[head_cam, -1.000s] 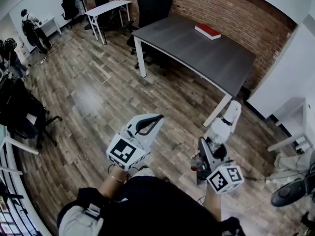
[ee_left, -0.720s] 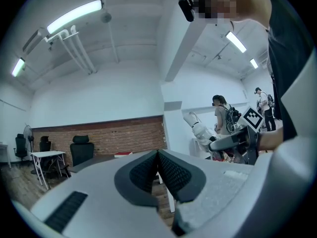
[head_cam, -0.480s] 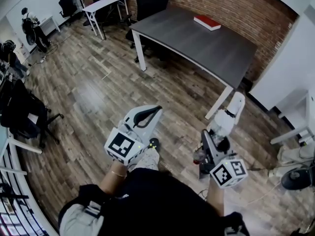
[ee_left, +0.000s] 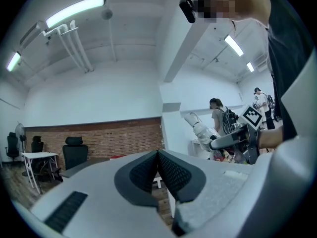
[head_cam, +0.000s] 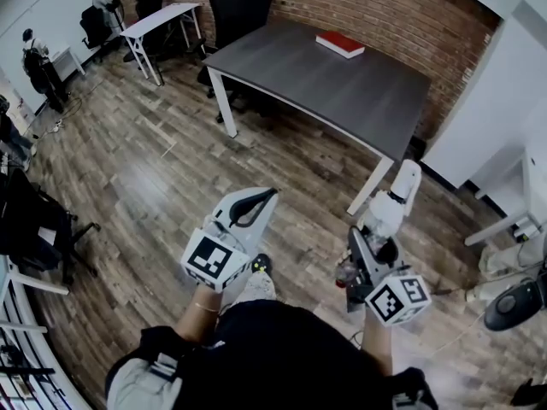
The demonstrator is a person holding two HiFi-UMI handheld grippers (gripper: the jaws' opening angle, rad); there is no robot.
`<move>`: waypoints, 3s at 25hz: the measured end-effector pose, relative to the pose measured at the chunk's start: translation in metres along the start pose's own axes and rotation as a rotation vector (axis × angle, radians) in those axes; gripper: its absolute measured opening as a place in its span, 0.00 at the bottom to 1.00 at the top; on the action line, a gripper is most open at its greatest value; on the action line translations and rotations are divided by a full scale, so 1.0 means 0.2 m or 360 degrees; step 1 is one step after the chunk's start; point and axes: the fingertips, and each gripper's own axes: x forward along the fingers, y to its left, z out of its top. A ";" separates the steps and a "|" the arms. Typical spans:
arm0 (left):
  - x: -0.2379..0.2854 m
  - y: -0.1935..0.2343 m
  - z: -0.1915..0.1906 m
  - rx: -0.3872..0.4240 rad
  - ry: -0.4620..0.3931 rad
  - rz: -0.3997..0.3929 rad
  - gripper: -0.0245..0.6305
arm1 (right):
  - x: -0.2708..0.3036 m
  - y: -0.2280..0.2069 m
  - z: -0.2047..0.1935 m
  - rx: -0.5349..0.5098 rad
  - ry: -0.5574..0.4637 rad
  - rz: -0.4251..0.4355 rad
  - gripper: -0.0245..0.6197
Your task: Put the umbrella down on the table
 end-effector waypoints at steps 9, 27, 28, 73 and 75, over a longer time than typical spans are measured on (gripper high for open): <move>0.20 0.26 -0.11 -0.0012 0.0041 -0.0047 0.04 | 0.26 -0.09 0.02 0.0051 0.0018 -0.0069 0.49; 0.48 1.03 -0.23 -0.0096 0.0021 -0.0068 0.04 | 1.02 -0.06 0.05 0.0016 0.0082 -0.0148 0.49; 0.51 1.07 -0.23 -0.0099 0.0020 -0.0077 0.04 | 1.06 -0.07 0.06 0.0015 0.0081 -0.0160 0.49; 0.59 1.95 -0.51 -0.0190 0.0014 0.0133 0.04 | 1.94 -0.14 0.18 -0.0014 0.0078 -0.0181 0.49; 0.66 1.97 -0.50 -0.0178 0.0019 0.0127 0.04 | 1.98 -0.18 0.20 0.0001 0.0059 -0.0158 0.49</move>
